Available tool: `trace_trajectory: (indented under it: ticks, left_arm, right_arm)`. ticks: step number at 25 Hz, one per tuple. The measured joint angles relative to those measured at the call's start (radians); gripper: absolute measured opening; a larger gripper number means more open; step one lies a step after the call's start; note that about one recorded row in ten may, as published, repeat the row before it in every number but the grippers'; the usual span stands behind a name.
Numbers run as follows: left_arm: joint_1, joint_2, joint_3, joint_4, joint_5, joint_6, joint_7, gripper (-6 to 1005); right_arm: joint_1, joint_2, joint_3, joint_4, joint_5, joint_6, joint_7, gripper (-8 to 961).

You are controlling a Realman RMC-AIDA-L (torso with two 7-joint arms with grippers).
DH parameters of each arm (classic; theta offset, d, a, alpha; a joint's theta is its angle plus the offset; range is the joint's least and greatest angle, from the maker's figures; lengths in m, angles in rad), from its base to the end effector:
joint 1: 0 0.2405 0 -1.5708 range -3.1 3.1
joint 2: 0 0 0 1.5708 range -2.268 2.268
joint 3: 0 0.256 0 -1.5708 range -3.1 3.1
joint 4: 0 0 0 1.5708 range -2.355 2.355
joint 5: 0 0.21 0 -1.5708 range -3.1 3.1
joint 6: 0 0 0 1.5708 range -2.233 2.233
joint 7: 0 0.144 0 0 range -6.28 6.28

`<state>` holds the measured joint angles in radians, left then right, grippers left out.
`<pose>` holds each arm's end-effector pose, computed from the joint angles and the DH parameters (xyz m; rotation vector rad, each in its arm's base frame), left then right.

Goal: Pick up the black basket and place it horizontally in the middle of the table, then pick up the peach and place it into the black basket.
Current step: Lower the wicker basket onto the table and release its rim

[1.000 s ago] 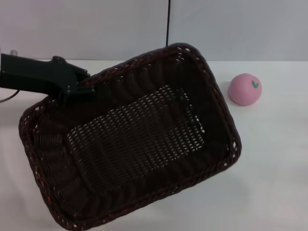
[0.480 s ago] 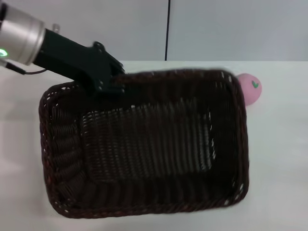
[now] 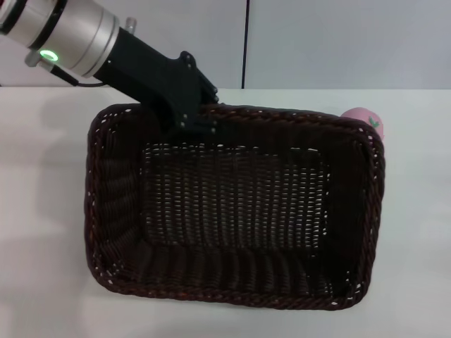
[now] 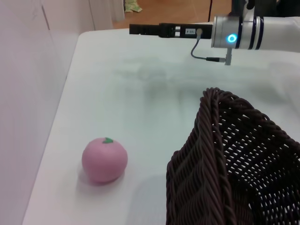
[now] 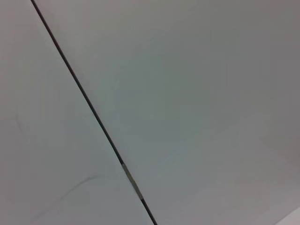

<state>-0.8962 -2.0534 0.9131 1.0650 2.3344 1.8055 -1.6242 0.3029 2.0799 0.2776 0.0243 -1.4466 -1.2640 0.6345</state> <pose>-0.1169 0.3814 0.0300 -3.1229 0.1059 0.0008 0.4089 0.2619 0.0337 -1.1007 0.9627 0.9136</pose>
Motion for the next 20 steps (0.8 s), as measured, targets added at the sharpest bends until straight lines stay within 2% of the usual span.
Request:
trace_trajectory:
  ticks: [18, 20]
  left_arm:
    - [-0.009, -0.009, 0.037, -0.022, 0.007, -0.103, -0.051, 297]
    - [-0.008, -0.01, 0.037, -0.021, 0.006, -0.108, -0.049, 378]
  right_arm:
    - [0.003, 0.0, 0.0, 0.0, -0.002, 0.017, -0.001, 603]
    - [0.003, 0.0, 0.0, 0.0, -0.002, 0.022, -0.001, 603]
